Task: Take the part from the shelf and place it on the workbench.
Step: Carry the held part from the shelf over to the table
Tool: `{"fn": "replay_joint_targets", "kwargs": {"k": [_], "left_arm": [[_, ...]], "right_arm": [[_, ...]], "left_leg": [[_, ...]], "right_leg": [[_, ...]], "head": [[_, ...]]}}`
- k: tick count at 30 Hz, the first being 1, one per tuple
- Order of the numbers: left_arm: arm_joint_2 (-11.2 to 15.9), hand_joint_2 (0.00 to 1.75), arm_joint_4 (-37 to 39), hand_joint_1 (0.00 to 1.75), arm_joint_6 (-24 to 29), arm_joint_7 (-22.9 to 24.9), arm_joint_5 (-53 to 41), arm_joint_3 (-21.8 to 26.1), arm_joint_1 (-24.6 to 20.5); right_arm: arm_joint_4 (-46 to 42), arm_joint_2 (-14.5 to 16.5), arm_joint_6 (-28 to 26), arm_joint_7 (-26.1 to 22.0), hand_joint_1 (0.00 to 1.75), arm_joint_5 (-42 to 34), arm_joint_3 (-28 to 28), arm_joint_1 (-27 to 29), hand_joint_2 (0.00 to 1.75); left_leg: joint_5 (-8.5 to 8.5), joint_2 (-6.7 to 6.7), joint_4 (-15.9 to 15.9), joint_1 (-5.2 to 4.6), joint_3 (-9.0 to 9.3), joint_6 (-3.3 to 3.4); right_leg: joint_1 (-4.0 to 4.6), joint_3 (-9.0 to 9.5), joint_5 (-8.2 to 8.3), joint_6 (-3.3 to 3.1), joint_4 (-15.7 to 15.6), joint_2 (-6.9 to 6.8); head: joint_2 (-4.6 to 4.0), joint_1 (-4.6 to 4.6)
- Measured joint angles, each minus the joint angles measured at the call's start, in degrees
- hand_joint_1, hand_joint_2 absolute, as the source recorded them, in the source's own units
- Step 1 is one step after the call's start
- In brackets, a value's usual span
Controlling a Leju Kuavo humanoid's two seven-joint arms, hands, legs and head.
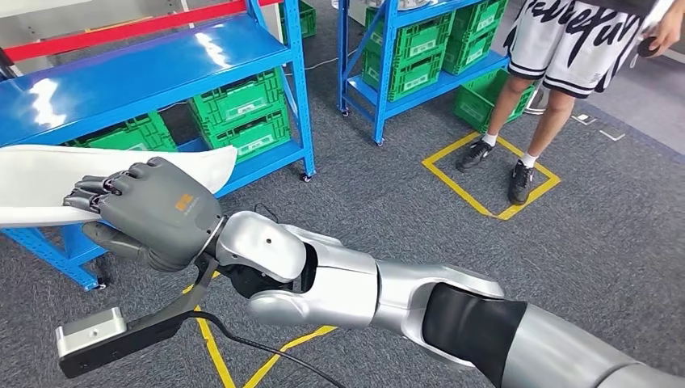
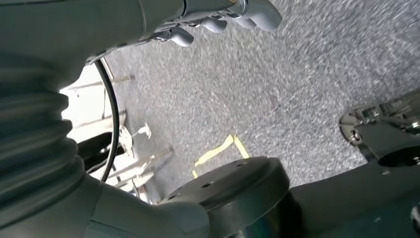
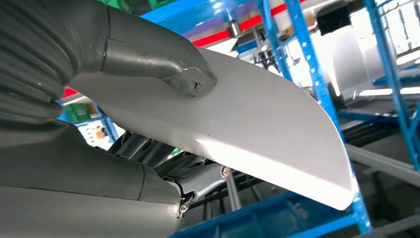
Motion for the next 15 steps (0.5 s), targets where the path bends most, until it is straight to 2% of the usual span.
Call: {"fn": "replay_joint_targets", "kwargs": {"k": [1,3,5,7,8,9,10,11,13,15], "left_arm": [[0.0,1.75,0.0,0.00,0.0,0.0,0.0,0.0,0.0],[0.0,1.75,0.0,0.00,0.0,0.0,-0.1,0.0,-0.1],[0.1,1.75,-0.1,0.00,0.0,0.0,-0.2,0.0,-0.2],[0.0,1.75,-0.1,0.00,0.0,0.1,-0.3,0.0,-0.2],[0.0,1.75,-0.1,0.00,0.0,0.1,-0.3,0.0,-0.2],[0.0,1.75,-0.1,0.00,0.0,0.1,-0.3,0.0,-0.2],[0.0,1.75,-0.1,0.00,0.0,0.1,-0.4,0.0,-0.3],[0.0,1.75,-0.1,0.00,0.0,0.2,-0.5,-0.1,-0.4],[0.0,1.75,-0.1,0.00,0.0,0.4,-0.7,-0.2,-0.4],[0.0,1.75,-0.1,0.00,0.0,0.5,-0.8,-0.3,-0.4]], "right_arm": [[0.0,0.0,0.0,0.0,1.75,0.0,0.0,0.0,1.75],[0.0,0.0,-0.1,0.0,1.75,0.0,0.0,0.0,1.75],[0.0,-0.1,-0.1,0.0,1.75,0.0,0.0,0.0,1.75],[0.0,-0.1,-0.1,0.0,1.75,0.0,-0.1,0.1,1.75],[0.0,-0.1,-0.1,0.0,1.75,0.0,-0.1,0.2,1.75],[0.0,-0.1,0.0,0.0,1.75,0.0,-0.1,0.3,1.75],[0.0,-0.2,0.0,0.1,1.75,0.0,-0.1,0.4,1.75],[0.0,-0.2,0.0,0.0,1.75,0.0,-0.1,0.5,1.75],[0.0,-0.2,0.1,0.1,1.75,0.0,-0.1,0.5,1.75],[0.0,-0.2,0.1,0.1,1.75,0.0,-0.1,0.5,1.75]], "left_leg": [[-0.04,0.37,0.0,-0.05,0.04,-0.44],[-0.14,1.02,-0.1,0.11,0.15,-1.25],[-1.79,-0.52,1.9,0.34,-0.61,-2.00],[-5.51,-2.94,8.2,0.53,-3.31,-2.52],[-7.20,-3.45,12.0,0.57,-4.96,-2.65],[-8.04,-3.64,14.7,0.58,-6.14,-2.68],[-7.80,-3.72,15.5,0.57,-6.42,-2.62],[-6.52,-3.89,14.1,0.57,-5.60,-2.45],[-2.77,-4.90,7.3,0.57,-2.09,-1.93],[-0.91,-5.70,3.3,0.56,-0.03,-1.64]], "right_leg": [[0.19,0.01,-0.14,-0.36,-0.4,0.14],[0.14,-0.14,0.23,-1.10,-0.7,1.30],[-0.17,-0.13,0.66,-1.83,-1.0,2.28],[-0.31,-0.26,0.94,-2.27,-1.1,3.24],[-0.25,-0.39,1.03,-2.41,-1.1,3.79],[-0.17,-0.51,1.11,-2.46,-1.1,4.37],[-0.08,-0.60,1.19,-2.48,-1.0,4.98],[0.00,-0.66,1.26,-2.45,-1.0,5.65],[0.09,-0.69,1.40,-2.30,-0.8,6.90],[0.12,-0.69,1.46,-2.21,-0.8,7.46]], "head": [[0.00,-0.01],[0.00,0.00],[0.00,-0.06],[0.00,-0.14],[0.00,-0.15],[0.00,-0.14],[0.00,-0.14],[0.00,-0.14],[0.00,-0.14],[0.00,-0.14]]}}
